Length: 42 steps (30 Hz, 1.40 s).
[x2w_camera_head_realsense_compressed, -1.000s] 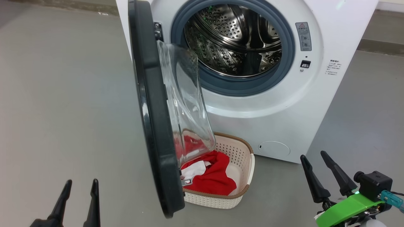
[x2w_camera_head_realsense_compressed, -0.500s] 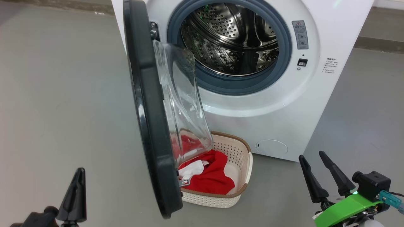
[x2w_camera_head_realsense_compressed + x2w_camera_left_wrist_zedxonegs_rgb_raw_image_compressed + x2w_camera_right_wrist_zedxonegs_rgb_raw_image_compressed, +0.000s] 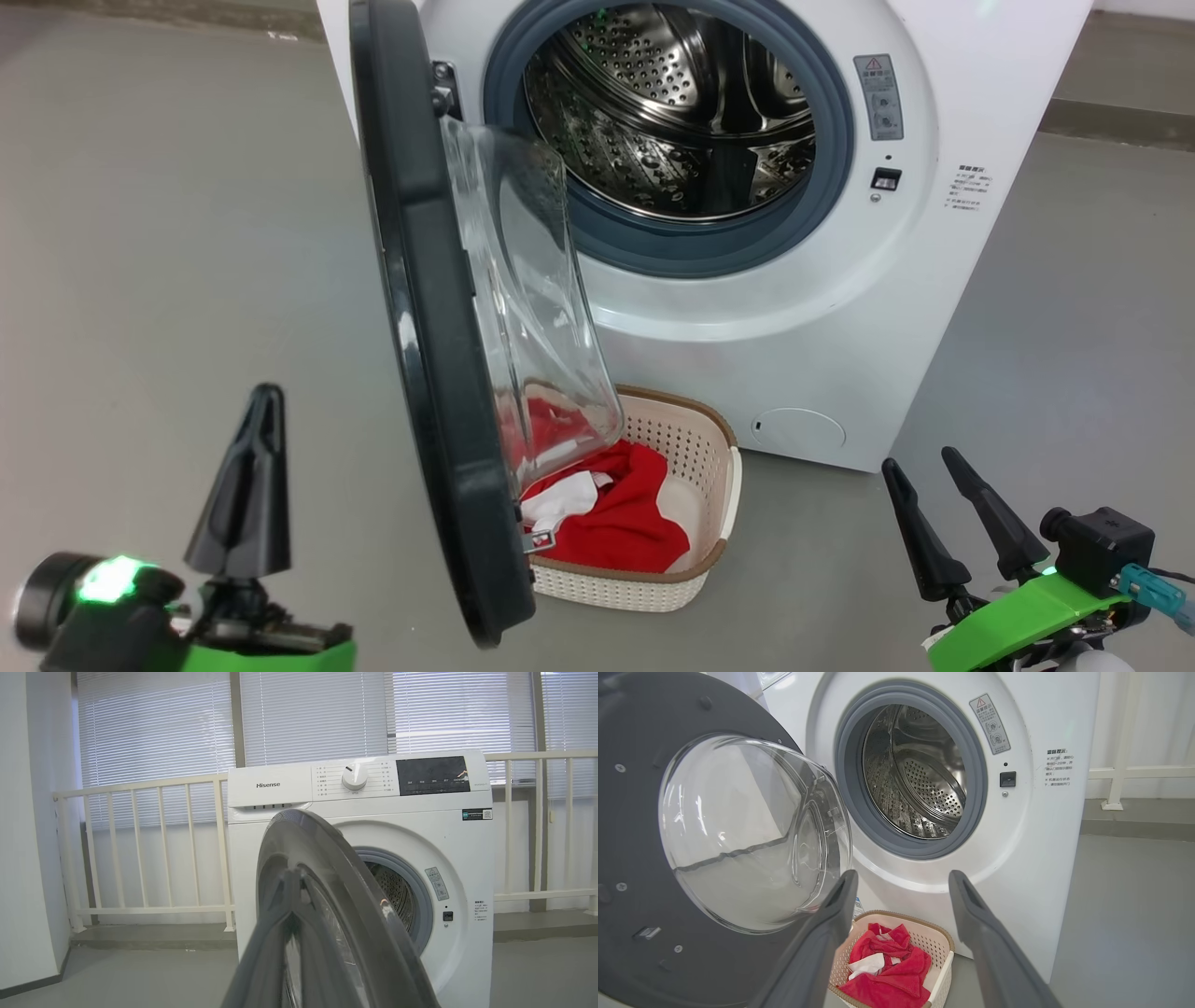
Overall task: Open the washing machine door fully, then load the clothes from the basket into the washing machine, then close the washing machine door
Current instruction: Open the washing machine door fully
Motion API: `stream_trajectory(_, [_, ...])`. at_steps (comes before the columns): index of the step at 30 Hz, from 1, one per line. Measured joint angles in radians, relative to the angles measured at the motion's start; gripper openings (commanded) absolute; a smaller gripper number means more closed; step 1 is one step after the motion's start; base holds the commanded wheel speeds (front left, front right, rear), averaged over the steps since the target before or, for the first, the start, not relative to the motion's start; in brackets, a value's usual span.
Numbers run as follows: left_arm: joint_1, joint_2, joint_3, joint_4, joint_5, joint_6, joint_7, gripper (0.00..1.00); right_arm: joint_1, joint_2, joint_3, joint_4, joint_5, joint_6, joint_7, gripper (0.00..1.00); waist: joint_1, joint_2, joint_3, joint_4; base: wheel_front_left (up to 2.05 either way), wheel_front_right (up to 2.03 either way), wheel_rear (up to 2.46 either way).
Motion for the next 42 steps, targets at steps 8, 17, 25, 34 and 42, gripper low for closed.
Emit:
stream_trajectory(8, [-0.031, -0.013, -0.081, -0.084, 0.002, -0.019, 0.026, 0.0, -0.003, 0.001, 0.004, 0.0, 0.001, 0.0, 0.0, 1.0, -0.0001, 0.0, 0.005, -0.01, 0.0, 0.0, 0.0])
stream_trajectory(17, [-0.037, -0.055, -0.225, -0.06, -0.012, -0.05, 0.071, 0.0, -0.01, 0.004, 0.013, 0.0, 0.002, 0.0, 0.0, 1.0, 0.0, 0.0, 0.013, -0.029, 0.0, 0.0, 0.0])
stream_trajectory(25, [-0.034, -0.071, -0.265, 0.071, -0.064, -0.053, 0.081, 0.0, -0.016, 0.004, 0.02, 0.001, 0.01, 0.0, 0.0, 1.0, -0.0001, 0.0, 0.019, -0.048, 0.0, 0.0, 0.0])
stream_trajectory(34, [-0.032, -0.085, -0.287, 0.207, -0.116, -0.061, 0.08, 0.0, -0.016, 0.004, 0.035, 0.006, 0.011, 0.0, 0.0, 1.0, -0.0001, 0.0, 0.026, -0.065, 0.0, 0.0, 0.0])
stream_trajectory(42, [-0.031, -0.098, -0.304, 0.277, -0.143, -0.061, 0.078, 0.0, -0.016, 0.004, 0.038, 0.01, 0.012, 0.0, 0.0, 1.0, 0.0, 0.0, 0.03, -0.066, 0.0, 0.0, 0.0])
